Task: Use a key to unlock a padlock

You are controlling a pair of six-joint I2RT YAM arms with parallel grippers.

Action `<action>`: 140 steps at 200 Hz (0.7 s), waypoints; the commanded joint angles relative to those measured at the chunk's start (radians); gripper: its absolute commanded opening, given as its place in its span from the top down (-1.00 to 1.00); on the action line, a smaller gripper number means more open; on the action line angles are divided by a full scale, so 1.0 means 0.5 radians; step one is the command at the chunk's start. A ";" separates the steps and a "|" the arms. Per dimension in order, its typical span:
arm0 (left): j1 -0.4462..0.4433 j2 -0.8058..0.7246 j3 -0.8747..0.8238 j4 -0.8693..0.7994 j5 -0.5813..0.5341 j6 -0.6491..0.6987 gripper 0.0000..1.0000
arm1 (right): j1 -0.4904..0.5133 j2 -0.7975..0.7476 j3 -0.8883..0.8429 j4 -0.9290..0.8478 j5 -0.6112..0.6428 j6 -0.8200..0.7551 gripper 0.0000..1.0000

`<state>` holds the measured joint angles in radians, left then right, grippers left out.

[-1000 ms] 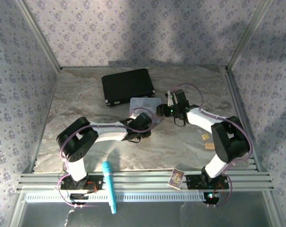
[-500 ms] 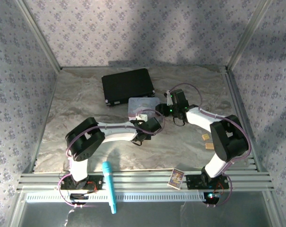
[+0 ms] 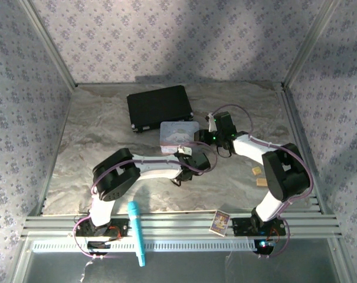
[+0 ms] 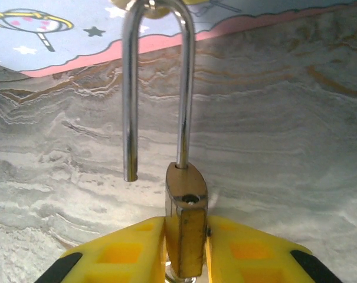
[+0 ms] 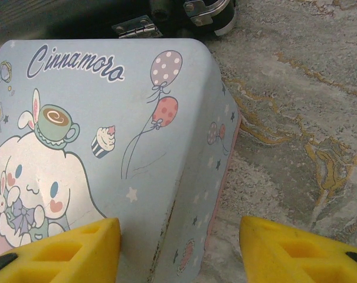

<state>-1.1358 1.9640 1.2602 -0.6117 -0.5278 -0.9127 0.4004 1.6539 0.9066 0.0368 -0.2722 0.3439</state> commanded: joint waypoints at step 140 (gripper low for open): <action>0.130 -0.864 -0.393 0.400 0.353 0.258 -1.00 | -0.039 -0.195 0.013 -0.341 0.245 -0.056 -0.98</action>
<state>-1.1110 1.6680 1.1233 -0.4900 -0.4171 -0.8200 0.3790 1.6203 0.8925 -0.0196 -0.2401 0.3248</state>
